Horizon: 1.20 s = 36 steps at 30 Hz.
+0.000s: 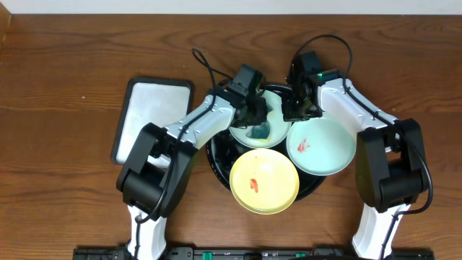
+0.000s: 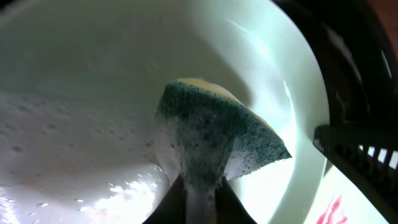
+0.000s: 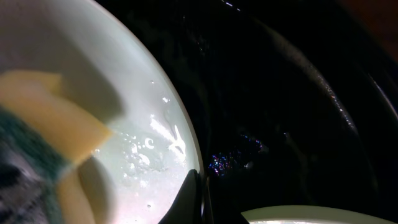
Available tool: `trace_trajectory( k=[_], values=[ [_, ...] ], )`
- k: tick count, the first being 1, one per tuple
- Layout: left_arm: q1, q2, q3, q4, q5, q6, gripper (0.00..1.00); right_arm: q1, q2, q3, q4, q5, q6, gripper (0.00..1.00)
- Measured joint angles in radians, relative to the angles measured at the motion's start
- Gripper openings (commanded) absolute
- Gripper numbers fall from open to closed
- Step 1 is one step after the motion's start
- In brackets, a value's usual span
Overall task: Clean dirty plates on tray and stack at the side
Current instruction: 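Hold the plate rim with the right gripper and scrub it with the sponge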
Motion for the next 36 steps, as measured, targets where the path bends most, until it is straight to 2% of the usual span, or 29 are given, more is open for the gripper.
trace_trajectory(
  k=[5,9,12,18,28,36],
  values=[
    [0.02,-0.001,0.002,-0.044,-0.019,0.032,0.07,0.0,0.0,0.0,0.0,0.001,0.003,0.01],
    [0.034,-0.005,0.004,-0.056,-0.141,0.14,0.07,0.0,0.0,0.0,0.0,0.001,0.003,0.01],
    [0.045,-0.005,0.003,-0.017,-0.25,0.227,0.07,0.0,0.0,0.0,0.0,0.001,0.003,0.01],
    [0.037,0.0,-0.005,0.111,-0.339,0.351,0.07,0.0,0.0,0.0,0.003,0.0,0.006,0.01],
    [0.049,0.001,-0.006,0.275,-0.426,0.397,0.07,0.0,0.0,0.0,-0.002,0.003,0.002,0.01],
    [0.058,0.001,-0.006,0.316,-0.42,0.401,0.07,0.0,0.0,0.0,-0.003,0.004,0.002,0.01]
  ],
)
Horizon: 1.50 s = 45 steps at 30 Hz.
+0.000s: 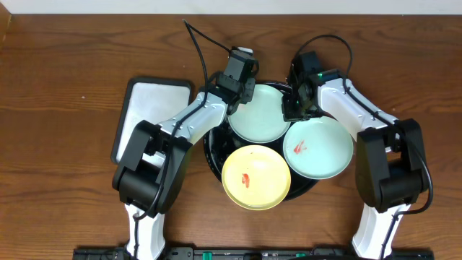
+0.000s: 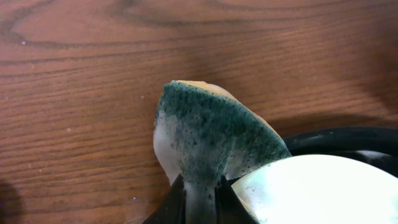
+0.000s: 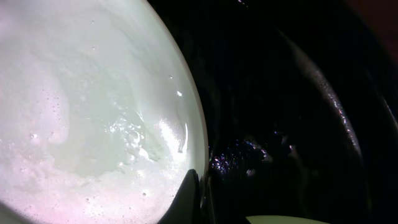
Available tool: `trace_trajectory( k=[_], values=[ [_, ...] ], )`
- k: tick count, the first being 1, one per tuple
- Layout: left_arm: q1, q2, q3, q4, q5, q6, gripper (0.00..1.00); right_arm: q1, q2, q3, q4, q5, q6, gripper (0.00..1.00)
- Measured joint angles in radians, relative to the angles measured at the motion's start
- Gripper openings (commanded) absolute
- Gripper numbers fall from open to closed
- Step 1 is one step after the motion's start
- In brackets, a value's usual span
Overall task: Clean dirty plates on tray and stack at the side
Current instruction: 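Hold the plate rim with the right gripper and scrub it with the sponge, then return the sponge to the white tray with the left gripper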
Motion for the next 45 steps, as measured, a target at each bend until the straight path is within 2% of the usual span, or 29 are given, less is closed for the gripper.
trace_trajectory(
  k=[5,14,19,30,40,45],
  values=[
    [0.004,-0.016,0.0,-0.041,0.121,-0.008,0.08,0.0,0.0,0.0,-0.002,0.002,-0.001,0.01],
    [0.004,-0.032,-0.004,-0.128,0.303,-0.129,0.07,0.0,0.0,0.0,-0.002,0.004,-0.002,0.01],
    [0.004,-0.005,-0.004,-0.054,0.342,-0.134,0.08,0.0,0.0,0.0,-0.002,0.005,-0.003,0.01],
    [0.068,0.031,-0.005,0.021,0.357,-0.036,0.07,0.0,0.0,0.0,-0.003,0.005,-0.003,0.01],
    [0.105,0.048,-0.012,0.167,0.419,-0.022,0.08,0.0,0.0,0.0,-0.009,0.006,-0.003,0.01],
    [0.106,0.036,-0.012,0.18,0.425,-0.022,0.07,0.0,0.0,0.0,-0.01,0.006,-0.003,0.01]
  ],
)
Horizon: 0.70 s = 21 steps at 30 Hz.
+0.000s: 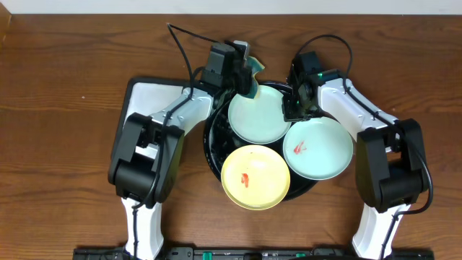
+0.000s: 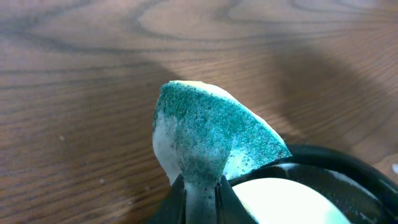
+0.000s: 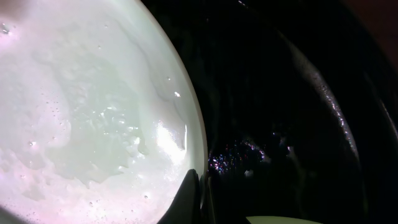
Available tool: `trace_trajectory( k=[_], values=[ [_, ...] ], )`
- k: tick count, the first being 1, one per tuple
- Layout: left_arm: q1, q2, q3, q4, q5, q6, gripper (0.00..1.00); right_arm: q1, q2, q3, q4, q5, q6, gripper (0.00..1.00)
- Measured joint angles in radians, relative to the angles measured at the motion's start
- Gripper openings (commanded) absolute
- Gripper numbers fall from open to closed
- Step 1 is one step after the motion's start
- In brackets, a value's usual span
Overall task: Clean dirty plates on tray and stack at the side
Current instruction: 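Return the sponge to the white tray with the left gripper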
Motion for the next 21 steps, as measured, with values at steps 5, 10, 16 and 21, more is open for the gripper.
trace_trajectory(
  k=[5,10,16,21],
  values=[
    [0.015,-0.091,-0.001,-0.111,-0.004,0.006,0.07,0.0,0.0,0.0,-0.003,0.001,0.0,0.01],
    [0.052,-0.241,-0.002,-0.327,-0.004,0.019,0.07,0.0,0.0,0.0,-0.006,0.003,0.0,0.01],
    [0.166,-0.374,-0.002,-0.718,-0.037,0.025,0.08,-0.002,0.0,0.0,0.0,-0.007,-0.012,0.01],
    [0.298,-0.4,-0.003,-0.975,-0.09,0.024,0.08,-0.002,0.0,0.0,0.004,-0.009,-0.015,0.01]
  ],
)
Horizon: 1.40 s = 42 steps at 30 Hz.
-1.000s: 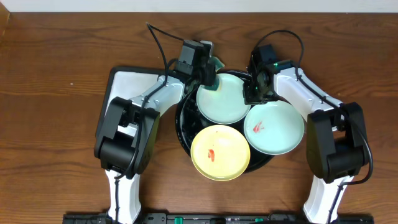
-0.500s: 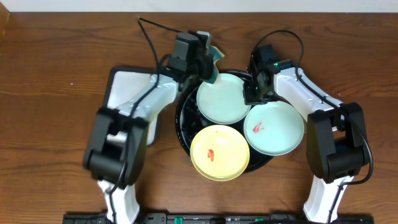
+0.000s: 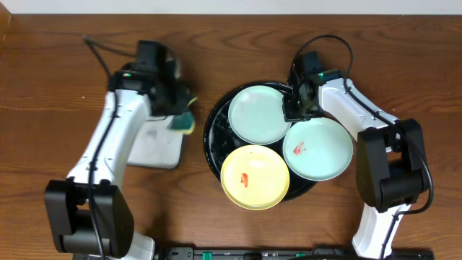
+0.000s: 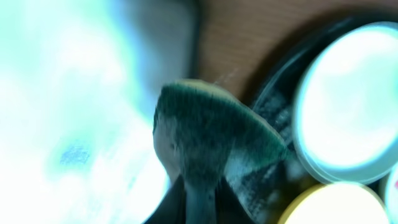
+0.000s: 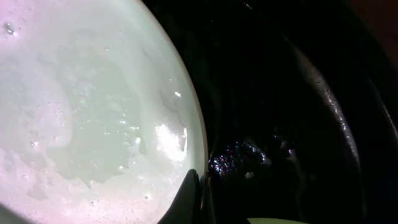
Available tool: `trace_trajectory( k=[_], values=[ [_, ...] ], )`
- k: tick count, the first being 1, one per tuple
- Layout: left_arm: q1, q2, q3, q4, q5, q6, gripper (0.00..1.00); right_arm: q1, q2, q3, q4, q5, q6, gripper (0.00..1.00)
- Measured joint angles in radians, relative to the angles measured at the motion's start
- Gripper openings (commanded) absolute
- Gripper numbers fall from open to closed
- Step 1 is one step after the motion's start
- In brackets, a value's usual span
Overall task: Clean dirty plates on tray and stack at the side
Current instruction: 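Return the sponge to the white tray with the left gripper, then lift the scrubbed pale green plate with the right gripper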
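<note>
A black round tray (image 3: 215,137) holds three plates. The far pale green plate (image 3: 258,114) is covered in soapy film (image 5: 93,106). My right gripper (image 3: 292,108) is shut on its right rim (image 5: 198,186). The second pale green plate (image 3: 321,152) and the yellow plate (image 3: 255,177) each carry a red smear. My left gripper (image 3: 179,114) is shut on a green and yellow sponge (image 3: 187,123), left of the black tray, over the right edge of a white rectangular tray (image 3: 153,148). The left wrist view is blurred, with the sponge (image 4: 211,137) pinched in the gripper (image 4: 199,202).
Brown wooden table (image 3: 65,58) lies all around. The black tray's wet dark floor (image 5: 298,93) fills the right wrist view beside the held plate. Both arms' cables loop over the far side of the table.
My left gripper with the sponge has moved from behind the black tray's far rim to the left, over the white tray's right edge. The right gripper still pinches the soapy plate's rim.
The sponge was first pressed inside the far green plate while my right gripper held its rim. Then the sponge was off the plate at the tray's far-left rim, then above the table behind it, and now beside the white tray. The plate shows soap film.
</note>
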Motion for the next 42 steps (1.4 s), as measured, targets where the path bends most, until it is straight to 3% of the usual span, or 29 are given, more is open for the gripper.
trace_trajectory(
  k=[6,13,16,19,22,29,32,35,37,39,42],
  values=[
    [0.124,0.0,-0.047,-0.036,-0.021,0.0,0.08,0.003,-0.031,0.021,-0.065,0.083,-0.001,0.01],
    [0.199,0.002,-0.071,-0.038,-0.027,0.0,0.1,0.071,-0.231,0.049,-0.088,0.286,-0.023,0.01],
    [0.212,0.002,-0.071,-0.038,-0.037,0.0,0.14,0.117,-0.298,0.058,-0.074,0.364,-0.034,0.01],
    [0.214,0.002,-0.071,-0.037,-0.043,0.003,0.25,0.144,-0.323,0.06,-0.087,0.365,-0.047,0.02],
    [0.214,0.002,-0.072,-0.038,-0.045,0.001,0.34,0.124,-0.304,0.06,-0.093,0.303,-0.053,0.19],
    [0.214,0.002,-0.072,-0.038,-0.046,-0.002,0.37,-0.01,-0.122,0.059,-0.066,0.067,-0.06,0.33],
    [0.214,0.002,-0.072,-0.038,-0.047,0.001,0.47,-0.061,-0.037,0.058,-0.058,-0.023,-0.063,0.36],
    [0.214,0.002,-0.072,-0.039,-0.047,0.0,0.71,-0.093,0.023,0.057,-0.051,-0.09,-0.063,0.37],
    [0.214,0.002,-0.072,-0.039,-0.046,0.0,0.79,-0.103,0.048,0.057,-0.045,-0.128,-0.063,0.36],
    [0.214,0.002,-0.072,-0.039,-0.047,-0.001,0.79,-0.105,0.061,0.056,-0.041,-0.159,-0.064,0.34],
    [0.214,0.002,-0.072,-0.039,-0.047,-0.002,0.8,-0.101,0.069,0.056,-0.035,-0.186,-0.066,0.07]
  ],
)
